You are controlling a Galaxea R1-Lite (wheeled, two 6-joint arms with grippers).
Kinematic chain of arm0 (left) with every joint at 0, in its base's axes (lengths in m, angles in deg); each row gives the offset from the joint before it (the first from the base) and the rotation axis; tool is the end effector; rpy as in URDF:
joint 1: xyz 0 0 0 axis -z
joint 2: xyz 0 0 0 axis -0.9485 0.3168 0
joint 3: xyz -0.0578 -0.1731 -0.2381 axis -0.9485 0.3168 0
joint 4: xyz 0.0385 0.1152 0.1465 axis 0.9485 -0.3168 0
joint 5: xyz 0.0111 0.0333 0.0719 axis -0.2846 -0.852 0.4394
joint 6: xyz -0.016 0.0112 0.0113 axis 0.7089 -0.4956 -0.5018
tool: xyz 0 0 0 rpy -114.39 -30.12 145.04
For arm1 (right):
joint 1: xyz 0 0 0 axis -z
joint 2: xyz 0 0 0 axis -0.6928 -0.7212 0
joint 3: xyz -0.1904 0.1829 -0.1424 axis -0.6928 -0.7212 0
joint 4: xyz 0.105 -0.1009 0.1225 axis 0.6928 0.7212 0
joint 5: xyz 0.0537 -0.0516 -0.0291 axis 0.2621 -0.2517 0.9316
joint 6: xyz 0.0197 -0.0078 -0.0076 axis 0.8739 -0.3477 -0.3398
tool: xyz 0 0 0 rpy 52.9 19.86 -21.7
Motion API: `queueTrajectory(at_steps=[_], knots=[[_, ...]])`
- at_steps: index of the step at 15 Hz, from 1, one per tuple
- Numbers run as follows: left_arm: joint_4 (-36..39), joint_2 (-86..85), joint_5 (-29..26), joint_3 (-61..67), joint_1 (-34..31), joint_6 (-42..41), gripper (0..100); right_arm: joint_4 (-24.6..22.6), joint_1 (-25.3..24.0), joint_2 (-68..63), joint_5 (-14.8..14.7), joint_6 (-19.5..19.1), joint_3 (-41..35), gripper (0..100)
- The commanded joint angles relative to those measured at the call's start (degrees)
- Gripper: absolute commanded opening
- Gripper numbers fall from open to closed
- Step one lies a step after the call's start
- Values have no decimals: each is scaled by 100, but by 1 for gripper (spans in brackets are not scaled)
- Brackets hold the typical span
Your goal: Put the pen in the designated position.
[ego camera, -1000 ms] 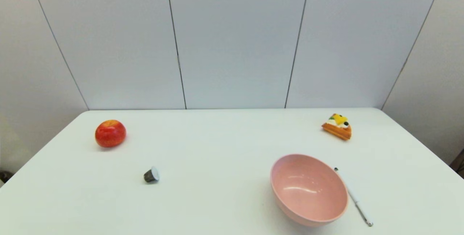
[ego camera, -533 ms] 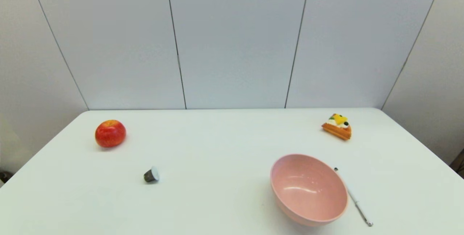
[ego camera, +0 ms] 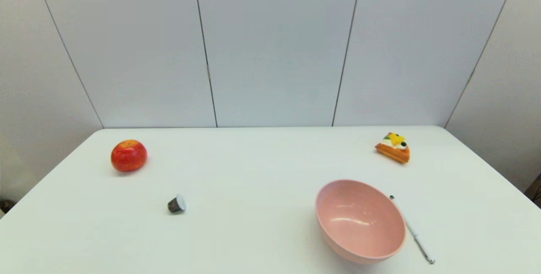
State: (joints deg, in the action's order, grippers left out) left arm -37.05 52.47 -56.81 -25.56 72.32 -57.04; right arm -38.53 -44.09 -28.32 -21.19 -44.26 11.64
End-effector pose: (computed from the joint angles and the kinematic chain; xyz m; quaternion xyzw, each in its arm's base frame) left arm -0.0228 0.0000 0.0753 0.0185 0.0000 -0.0136 0.9997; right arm -0.0229 -0.0003 0.0764 0.0067 -0.0048 -0.0015 1.0000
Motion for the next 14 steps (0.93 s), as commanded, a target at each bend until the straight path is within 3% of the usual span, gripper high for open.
queueTrajectory(at_steps=[1, 14], knots=[[1, 7, -2, 0, 0, 1, 100, 0, -2, -2, -2, 2, -9, 100], [1, 7, -2, 0, 0, 1, 100, -9, -2, -11, -2, 2, -9, 100]])
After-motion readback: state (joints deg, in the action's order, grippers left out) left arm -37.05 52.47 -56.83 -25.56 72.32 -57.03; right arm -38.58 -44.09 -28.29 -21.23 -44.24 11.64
